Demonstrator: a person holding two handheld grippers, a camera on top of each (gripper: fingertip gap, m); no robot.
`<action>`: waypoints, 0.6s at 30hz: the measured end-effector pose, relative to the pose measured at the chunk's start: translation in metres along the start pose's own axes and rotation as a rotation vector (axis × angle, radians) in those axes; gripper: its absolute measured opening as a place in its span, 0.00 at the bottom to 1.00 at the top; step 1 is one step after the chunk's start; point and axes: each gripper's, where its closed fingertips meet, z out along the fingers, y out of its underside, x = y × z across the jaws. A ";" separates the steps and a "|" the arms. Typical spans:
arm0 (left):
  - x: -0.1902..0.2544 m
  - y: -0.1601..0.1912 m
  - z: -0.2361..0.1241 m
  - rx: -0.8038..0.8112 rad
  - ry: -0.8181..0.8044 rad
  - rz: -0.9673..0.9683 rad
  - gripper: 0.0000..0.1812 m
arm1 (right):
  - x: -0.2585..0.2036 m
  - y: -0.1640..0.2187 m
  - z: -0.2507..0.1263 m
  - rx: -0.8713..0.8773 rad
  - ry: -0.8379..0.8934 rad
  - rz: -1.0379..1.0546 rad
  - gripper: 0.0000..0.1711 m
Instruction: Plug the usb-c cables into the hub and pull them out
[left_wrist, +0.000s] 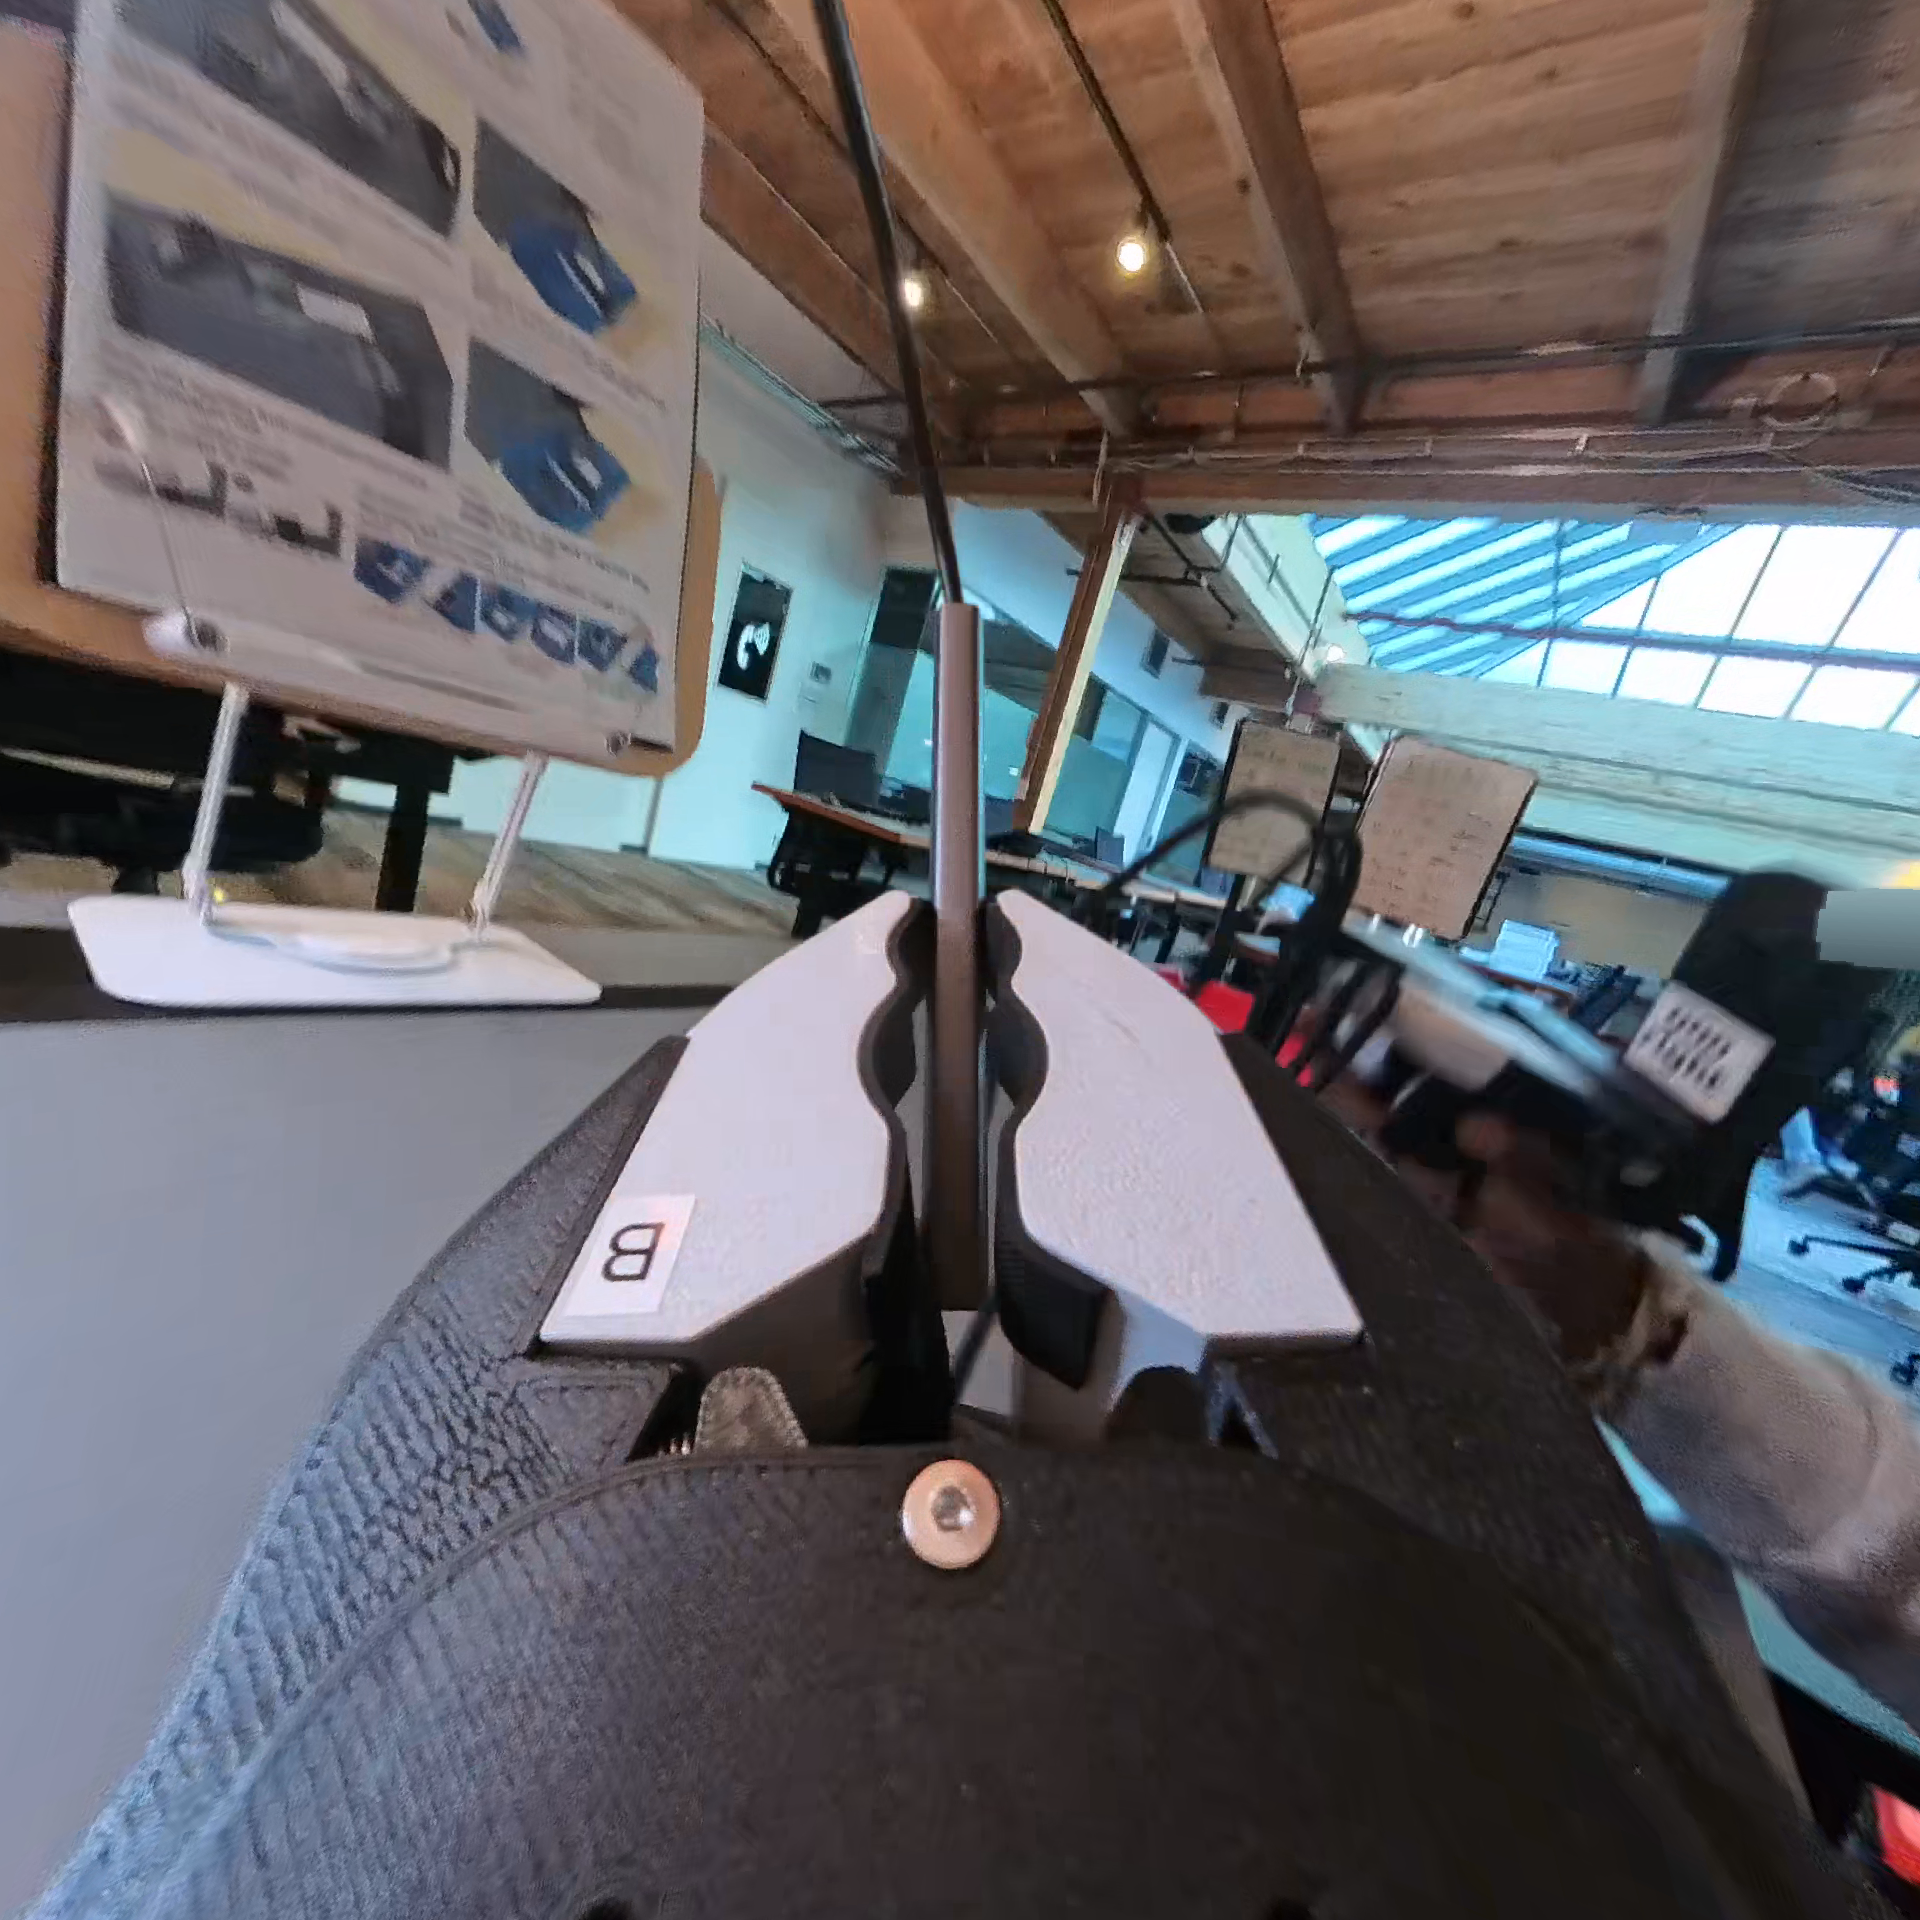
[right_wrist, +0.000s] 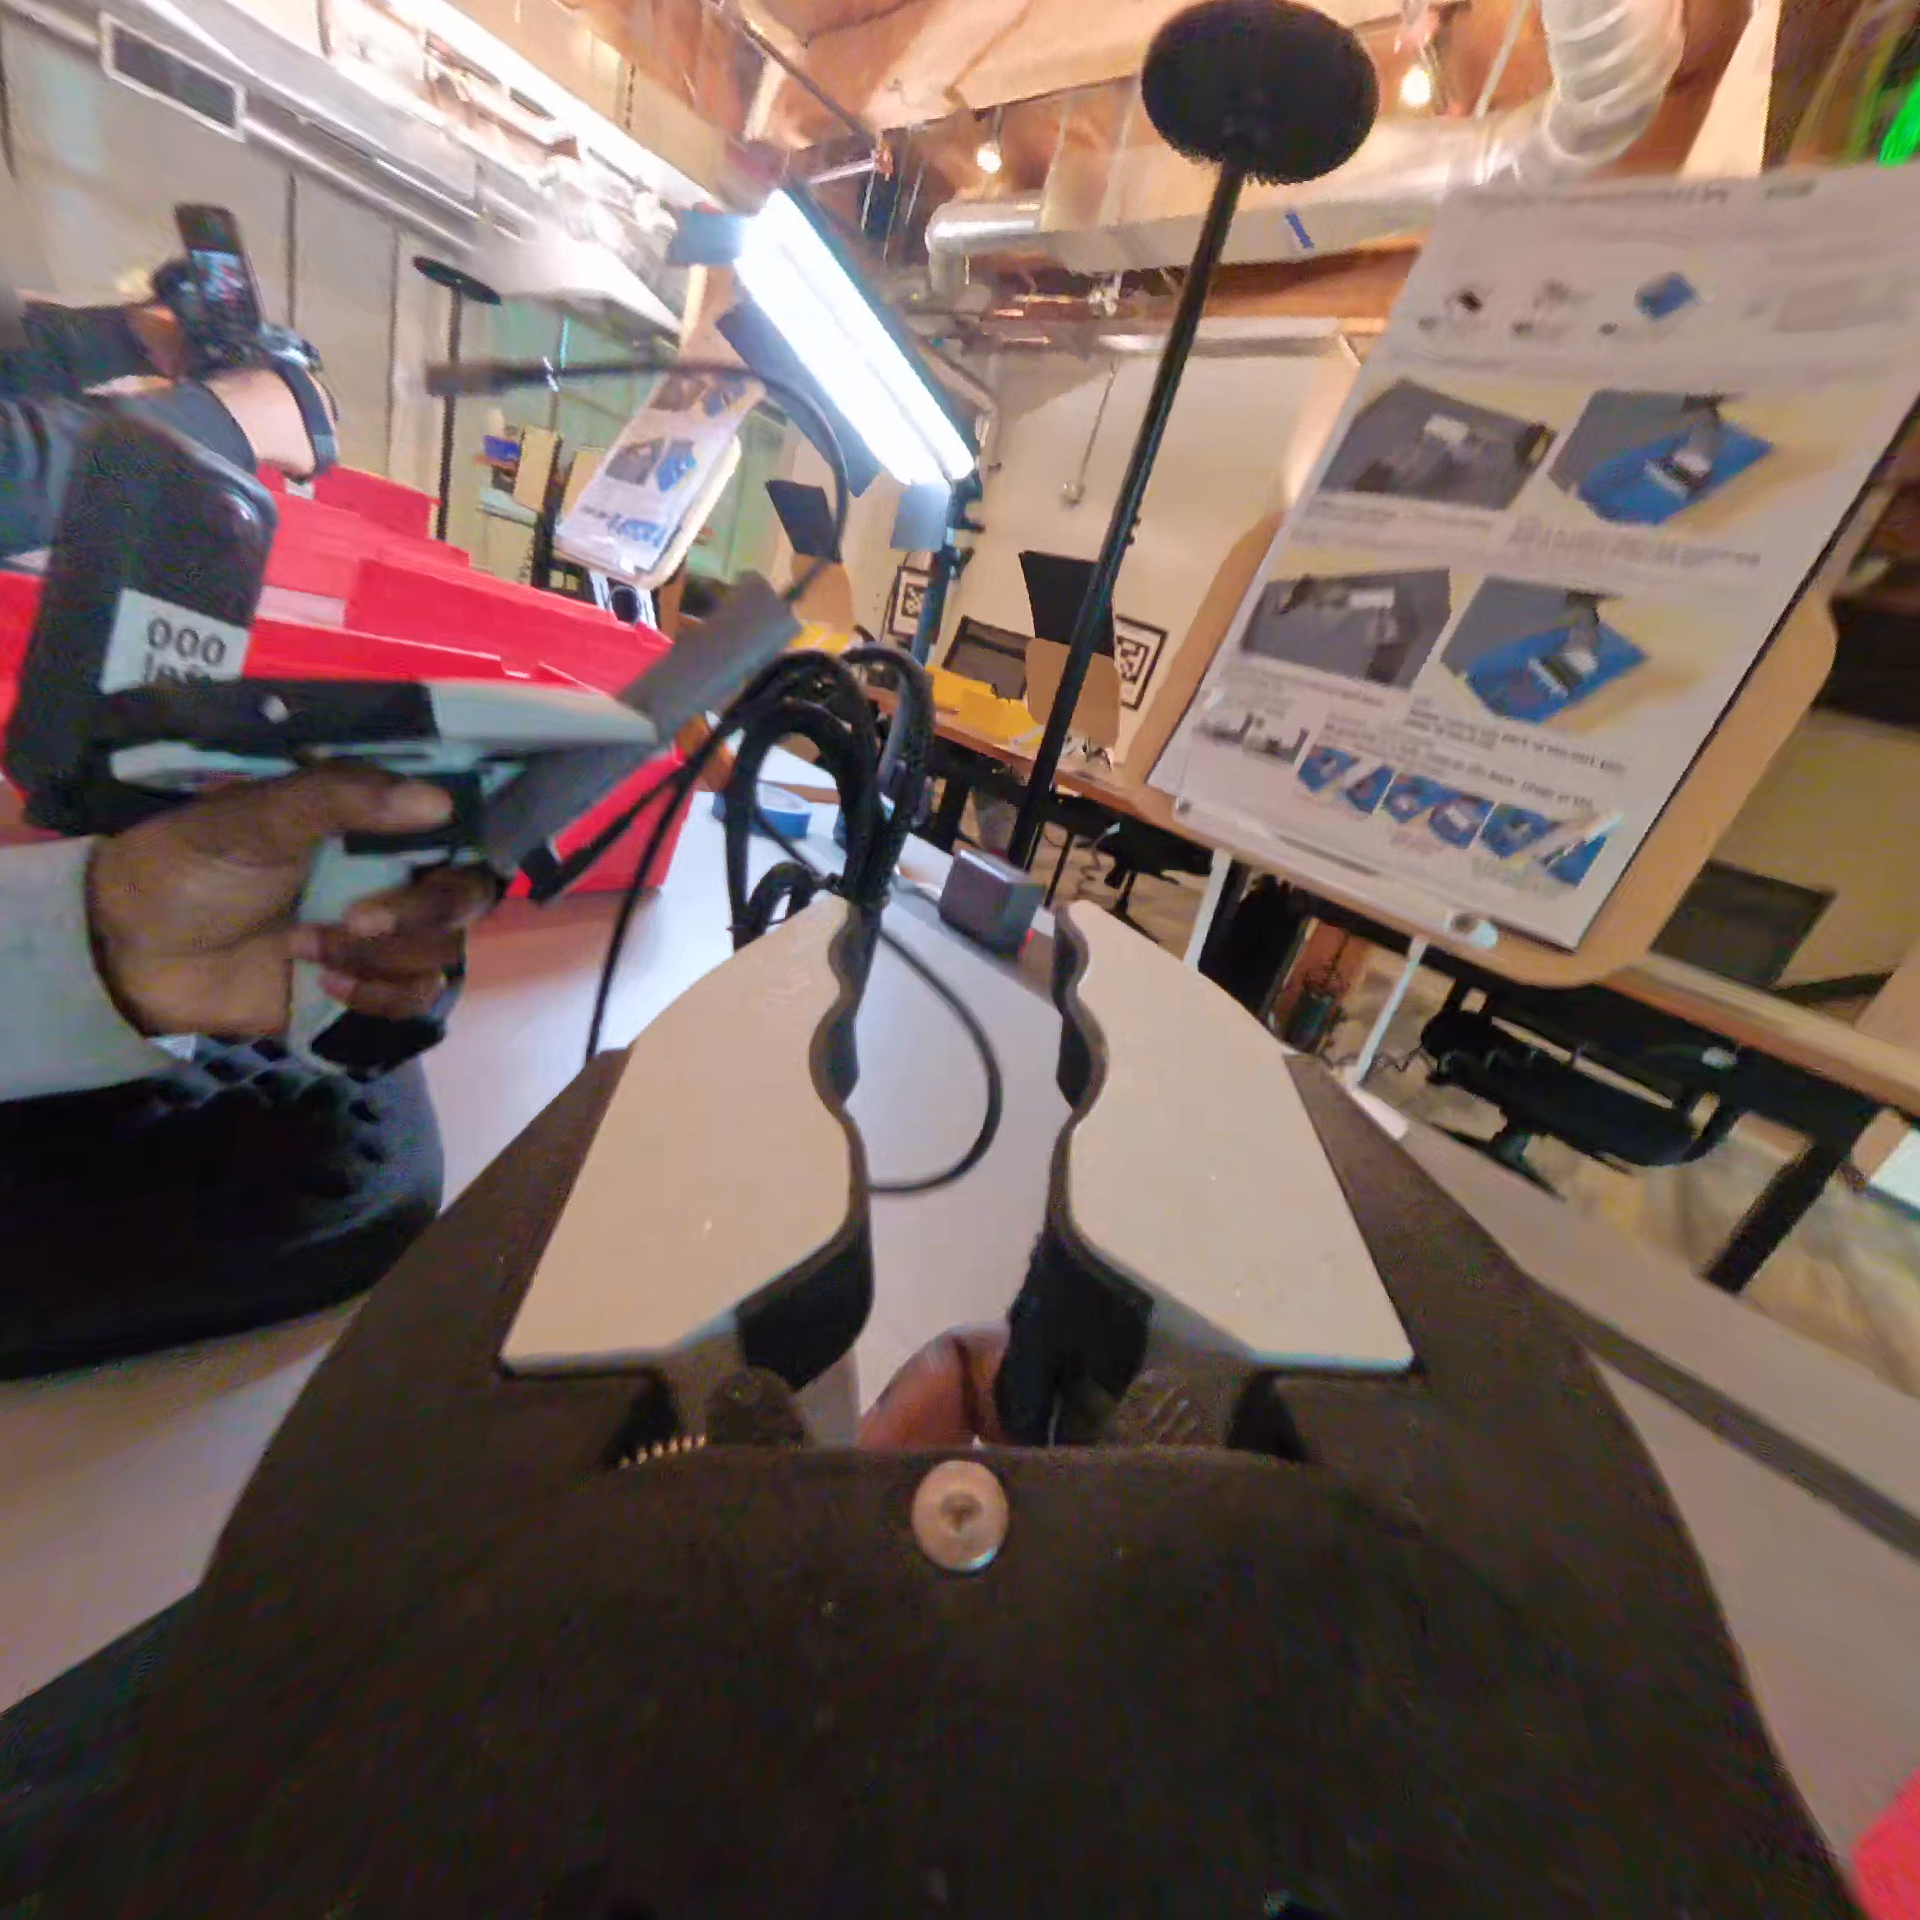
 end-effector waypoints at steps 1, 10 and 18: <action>-0.002 0.007 -0.001 -0.029 -0.013 0.008 0.06 | -0.003 -0.016 0.004 0.034 -0.010 -0.033 0.18; 0.001 0.010 -0.006 -0.036 -0.023 0.078 0.06 | -0.003 -0.132 0.021 0.357 0.024 -0.078 0.13; -0.015 -0.005 -0.015 0.062 -0.095 0.013 0.06 | 0.043 -0.085 0.021 0.094 0.060 -0.152 0.17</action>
